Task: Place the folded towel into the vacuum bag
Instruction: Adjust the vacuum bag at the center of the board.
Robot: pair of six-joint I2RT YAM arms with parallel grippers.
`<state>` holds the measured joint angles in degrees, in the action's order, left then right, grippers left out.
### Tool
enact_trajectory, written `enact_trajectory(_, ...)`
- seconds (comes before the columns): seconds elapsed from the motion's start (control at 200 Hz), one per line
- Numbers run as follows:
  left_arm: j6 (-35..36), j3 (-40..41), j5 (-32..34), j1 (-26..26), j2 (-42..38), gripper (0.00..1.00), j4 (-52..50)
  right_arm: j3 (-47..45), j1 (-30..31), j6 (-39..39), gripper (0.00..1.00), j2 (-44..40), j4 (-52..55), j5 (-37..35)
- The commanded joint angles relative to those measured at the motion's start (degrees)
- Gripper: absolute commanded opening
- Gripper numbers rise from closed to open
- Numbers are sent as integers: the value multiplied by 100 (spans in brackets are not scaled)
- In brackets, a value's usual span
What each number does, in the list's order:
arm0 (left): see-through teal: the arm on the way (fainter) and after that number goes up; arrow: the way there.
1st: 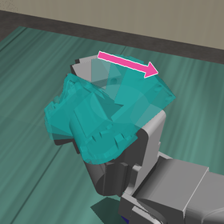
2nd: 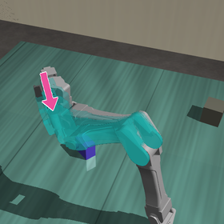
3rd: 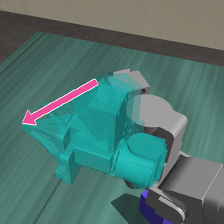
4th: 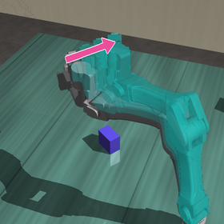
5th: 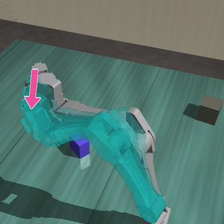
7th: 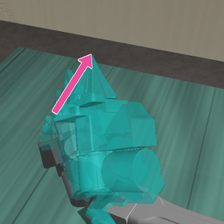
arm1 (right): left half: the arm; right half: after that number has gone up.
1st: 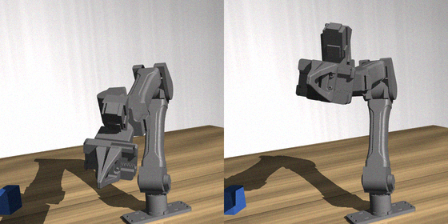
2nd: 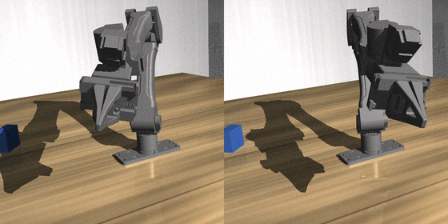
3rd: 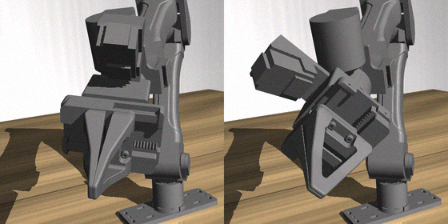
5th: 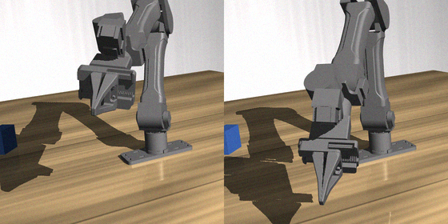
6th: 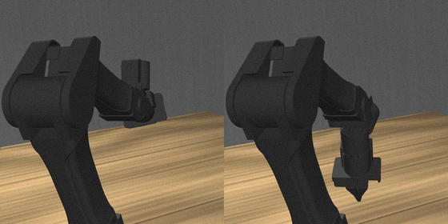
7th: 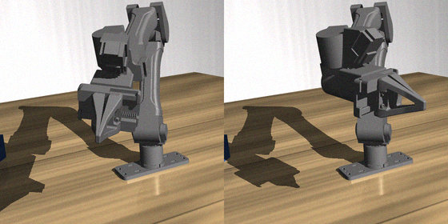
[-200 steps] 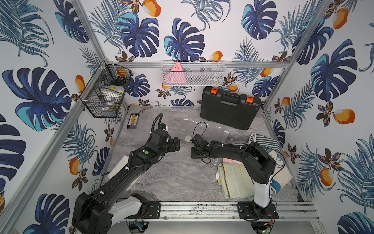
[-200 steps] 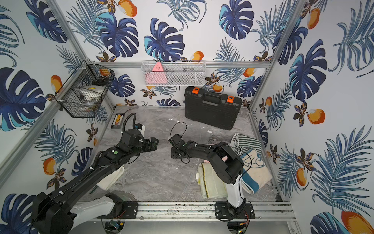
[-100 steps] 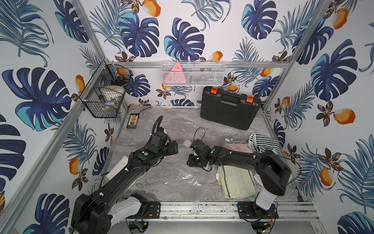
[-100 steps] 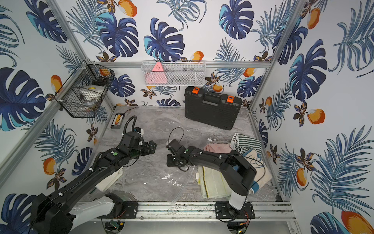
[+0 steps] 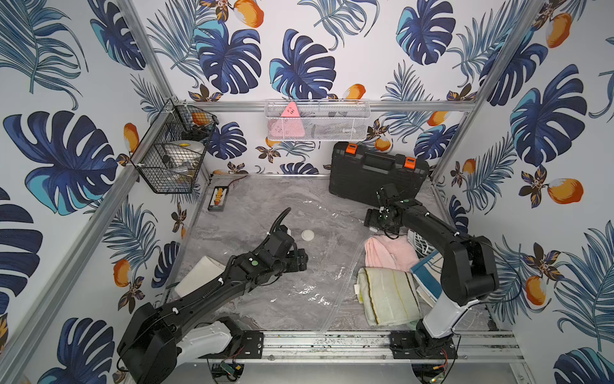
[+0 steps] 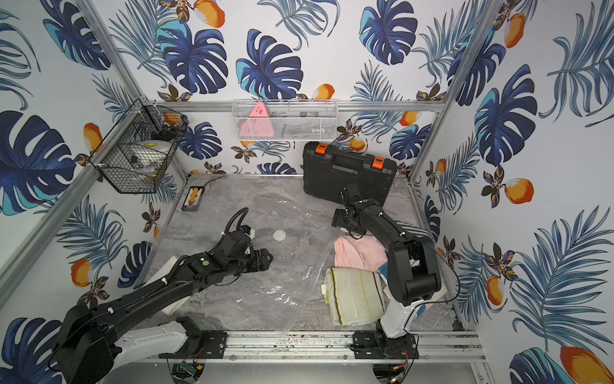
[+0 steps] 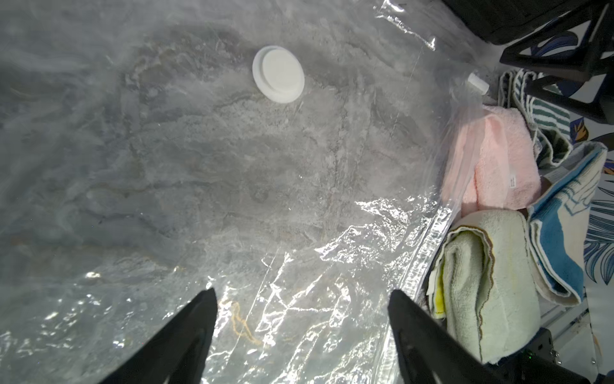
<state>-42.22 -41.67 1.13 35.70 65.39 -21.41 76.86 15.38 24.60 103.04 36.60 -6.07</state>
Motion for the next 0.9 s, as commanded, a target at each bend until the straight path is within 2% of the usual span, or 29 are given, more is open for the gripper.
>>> enact_trajectory(0.0, -324, 110, -86, 10, -77, 86, 90, 145, -155, -201, 88, 380, 23, 189)
enact_trajectory(0.165, -609, 455, 143, -1, -451, 86, -219, -42, -347, -269, 82, 692, -629, 1496)
enact_trajectory(0.235, -774, 657, 182, -2, -554, 86, -205, -56, -348, -263, 75, 791, -722, 1732)
enact_trajectory(0.28, -891, 810, 195, 5, -577, 86, -149, -88, -348, -272, 67, 822, -797, 1871)
enact_trajectory(0.345, -1069, 1077, 180, -20, -558, 86, 46, -164, -342, -254, 48, 761, -955, 2046)
enact_trajectory(0.43, -1259, 1370, 95, -50, -448, 85, 355, -234, -304, -191, 28, 572, -1095, 2333)
enact_trajectory(0.545, -1439, 1607, 94, -53, -288, 85, 696, -154, 38, -13, 12, 27, -934, 2654)
enact_trajectory(0.615, -1495, 1733, 133, -63, -182, 85, 905, -100, 410, 197, 7, -470, -751, 2650)
enact_trajectory(0.716, -1543, 1847, 185, -87, 100, 85, 1227, 21, 808, 447, 7, -1211, -378, 2517)
enact_trajectory(0.896, -1408, 1823, 222, -195, 1032, 85, 1951, -288, 572, 599, 7, -2551, 312, 2194)
